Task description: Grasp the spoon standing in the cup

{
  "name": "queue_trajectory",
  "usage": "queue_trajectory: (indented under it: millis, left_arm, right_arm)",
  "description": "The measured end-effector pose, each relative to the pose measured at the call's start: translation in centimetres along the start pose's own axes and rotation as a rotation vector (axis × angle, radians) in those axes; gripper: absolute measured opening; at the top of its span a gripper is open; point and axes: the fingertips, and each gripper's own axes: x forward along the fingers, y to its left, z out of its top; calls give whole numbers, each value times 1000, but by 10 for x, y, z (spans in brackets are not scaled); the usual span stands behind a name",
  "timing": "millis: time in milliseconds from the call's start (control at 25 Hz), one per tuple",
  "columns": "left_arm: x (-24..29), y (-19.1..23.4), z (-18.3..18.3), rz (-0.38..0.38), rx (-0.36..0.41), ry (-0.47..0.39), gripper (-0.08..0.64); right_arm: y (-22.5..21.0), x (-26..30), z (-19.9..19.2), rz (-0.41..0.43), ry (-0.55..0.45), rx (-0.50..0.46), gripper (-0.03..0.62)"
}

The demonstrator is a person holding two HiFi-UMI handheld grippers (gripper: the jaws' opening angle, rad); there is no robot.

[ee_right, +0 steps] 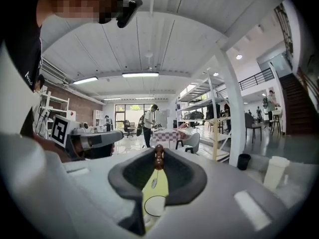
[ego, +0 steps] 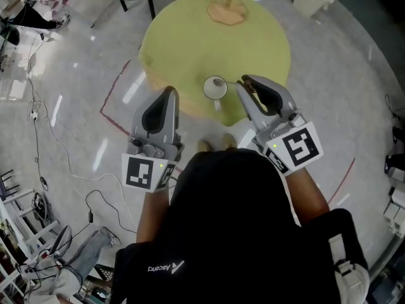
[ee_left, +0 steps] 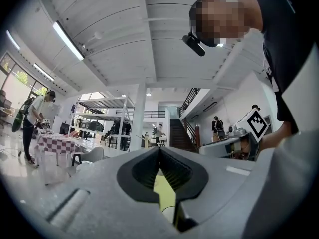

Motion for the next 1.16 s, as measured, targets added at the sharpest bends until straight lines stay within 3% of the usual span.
queue_trajectory:
  millis: [280,1160]
  left_arm:
    - [6,-9,14,-34,-4,-38,11]
    - [10,-8,10,-37,4,-13,11]
  right_arm:
    - [2,-8,2,11,-15,8,54]
    - [0,-6,4,8,-22,21,54]
